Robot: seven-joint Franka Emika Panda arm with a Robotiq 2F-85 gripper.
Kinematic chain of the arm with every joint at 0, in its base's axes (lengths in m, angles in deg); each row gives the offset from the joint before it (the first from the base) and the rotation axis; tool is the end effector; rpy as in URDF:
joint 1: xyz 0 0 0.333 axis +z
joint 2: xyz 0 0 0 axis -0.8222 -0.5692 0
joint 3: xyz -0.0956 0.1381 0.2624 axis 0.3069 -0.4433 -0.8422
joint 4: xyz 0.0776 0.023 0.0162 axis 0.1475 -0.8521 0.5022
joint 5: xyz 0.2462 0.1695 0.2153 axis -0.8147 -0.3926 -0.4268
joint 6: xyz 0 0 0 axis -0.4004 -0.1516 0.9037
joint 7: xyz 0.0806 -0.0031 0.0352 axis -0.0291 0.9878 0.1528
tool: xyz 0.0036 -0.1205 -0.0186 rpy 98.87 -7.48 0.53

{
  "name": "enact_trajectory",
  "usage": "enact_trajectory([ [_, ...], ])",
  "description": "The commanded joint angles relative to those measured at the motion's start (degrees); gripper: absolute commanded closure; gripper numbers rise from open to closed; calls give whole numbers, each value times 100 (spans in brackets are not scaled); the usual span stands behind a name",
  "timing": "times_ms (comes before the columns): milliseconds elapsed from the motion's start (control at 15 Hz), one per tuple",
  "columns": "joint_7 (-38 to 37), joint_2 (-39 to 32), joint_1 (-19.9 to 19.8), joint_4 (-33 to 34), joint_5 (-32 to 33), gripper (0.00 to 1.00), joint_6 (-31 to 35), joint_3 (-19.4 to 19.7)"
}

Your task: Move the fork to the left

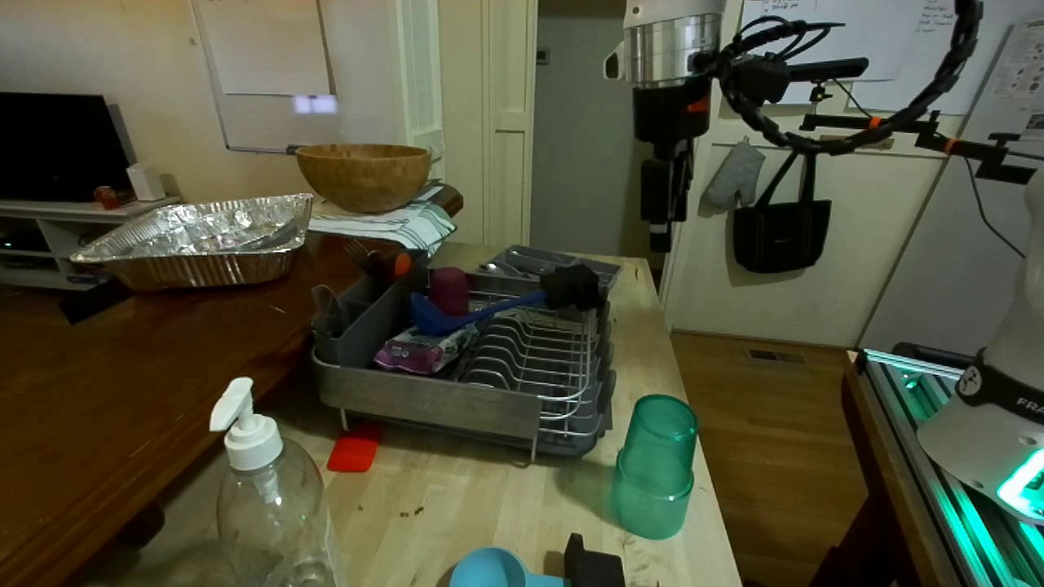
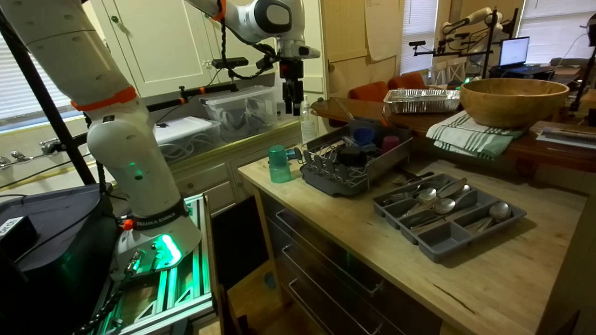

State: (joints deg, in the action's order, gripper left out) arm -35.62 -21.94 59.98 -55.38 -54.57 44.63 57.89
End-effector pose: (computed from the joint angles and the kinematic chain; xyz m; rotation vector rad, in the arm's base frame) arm 0.4318 0.1151 0.4220 2.9957 -0.0693 -0.1881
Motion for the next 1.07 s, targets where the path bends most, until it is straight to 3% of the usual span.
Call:
enact_trajectory([
  [0,-202,196,-261,-31,998,0,30,214],
  [267,-140,136,-641,86,1853,0,123,597],
  [400,-4,76,-705,241,1544,0,-16,792],
  [667,-23,140,-705,180,1660,0,8,825],
  [1000,895,-599,-968,533,1290,0,379,1408],
])
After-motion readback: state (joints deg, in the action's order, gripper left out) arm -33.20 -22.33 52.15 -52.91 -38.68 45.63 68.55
